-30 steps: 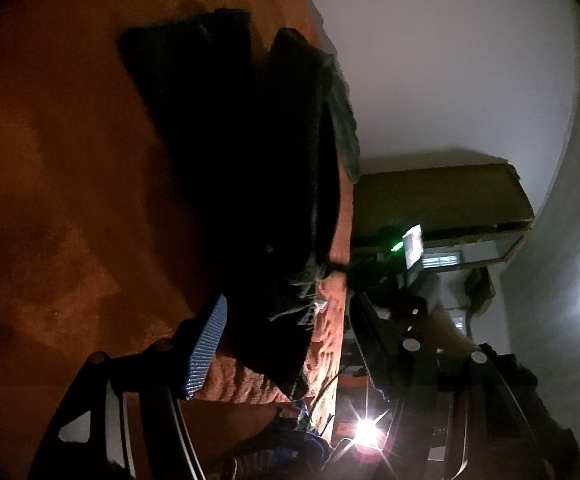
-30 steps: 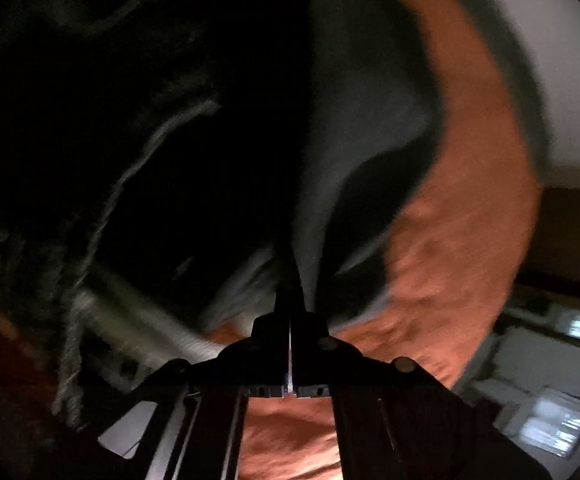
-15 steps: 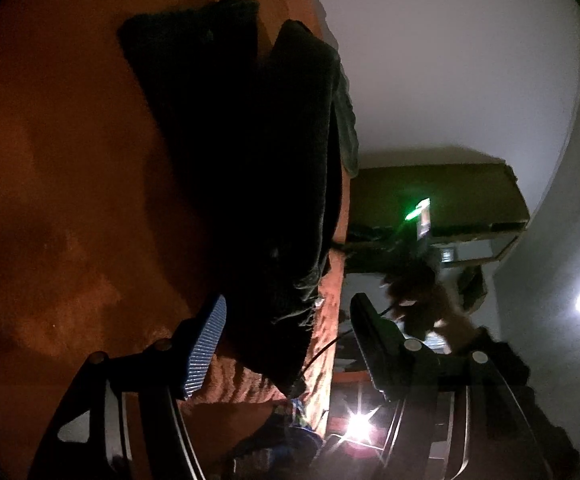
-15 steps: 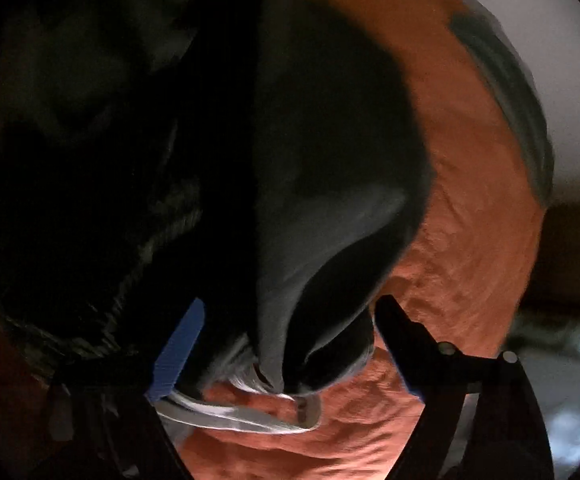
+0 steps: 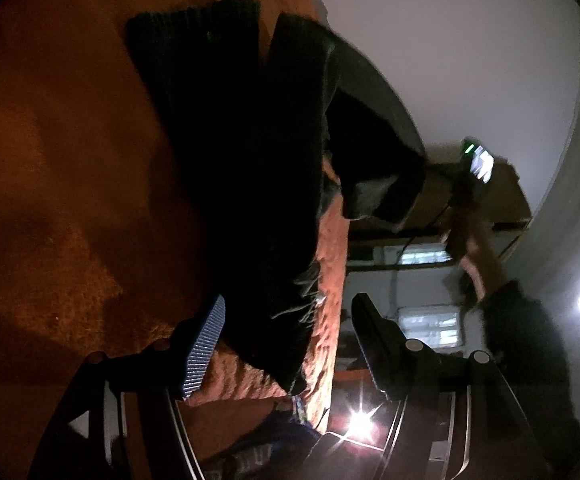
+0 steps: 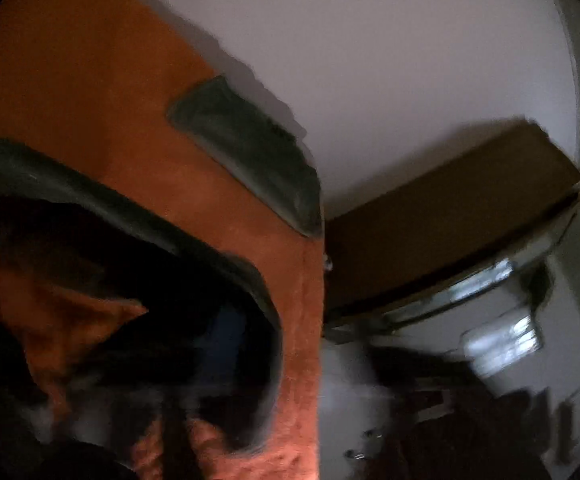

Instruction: Fold clothes

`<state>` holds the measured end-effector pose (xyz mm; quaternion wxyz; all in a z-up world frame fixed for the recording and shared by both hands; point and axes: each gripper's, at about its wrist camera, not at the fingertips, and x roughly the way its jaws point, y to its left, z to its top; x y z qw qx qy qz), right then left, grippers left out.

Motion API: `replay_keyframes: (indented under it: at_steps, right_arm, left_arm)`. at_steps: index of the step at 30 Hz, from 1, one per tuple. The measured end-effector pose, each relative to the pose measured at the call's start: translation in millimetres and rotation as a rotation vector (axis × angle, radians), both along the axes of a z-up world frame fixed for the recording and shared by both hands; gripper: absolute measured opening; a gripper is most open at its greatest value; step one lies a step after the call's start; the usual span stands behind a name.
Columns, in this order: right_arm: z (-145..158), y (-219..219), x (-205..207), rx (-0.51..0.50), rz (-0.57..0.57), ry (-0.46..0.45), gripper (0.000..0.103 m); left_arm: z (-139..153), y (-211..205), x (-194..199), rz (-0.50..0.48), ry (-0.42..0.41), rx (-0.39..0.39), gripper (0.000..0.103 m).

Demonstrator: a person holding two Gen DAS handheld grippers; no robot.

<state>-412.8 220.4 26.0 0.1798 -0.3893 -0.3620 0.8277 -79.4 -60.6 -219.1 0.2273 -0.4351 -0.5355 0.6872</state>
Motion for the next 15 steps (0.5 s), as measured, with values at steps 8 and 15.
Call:
replay_keyframes:
  at_steps: [8, 15]
  right_arm:
    - [-50, -5, 29, -0.105, 0.099, -0.096, 0.097]
    - [-124, 0, 128, -0.37, 0.138, -0.334, 0.097]
  left_arm:
    - [8, -15, 3, -0.021, 0.018, -0.01, 0.067]
    - [29, -10, 1, -0.037, 0.046, -0.025, 0.067]
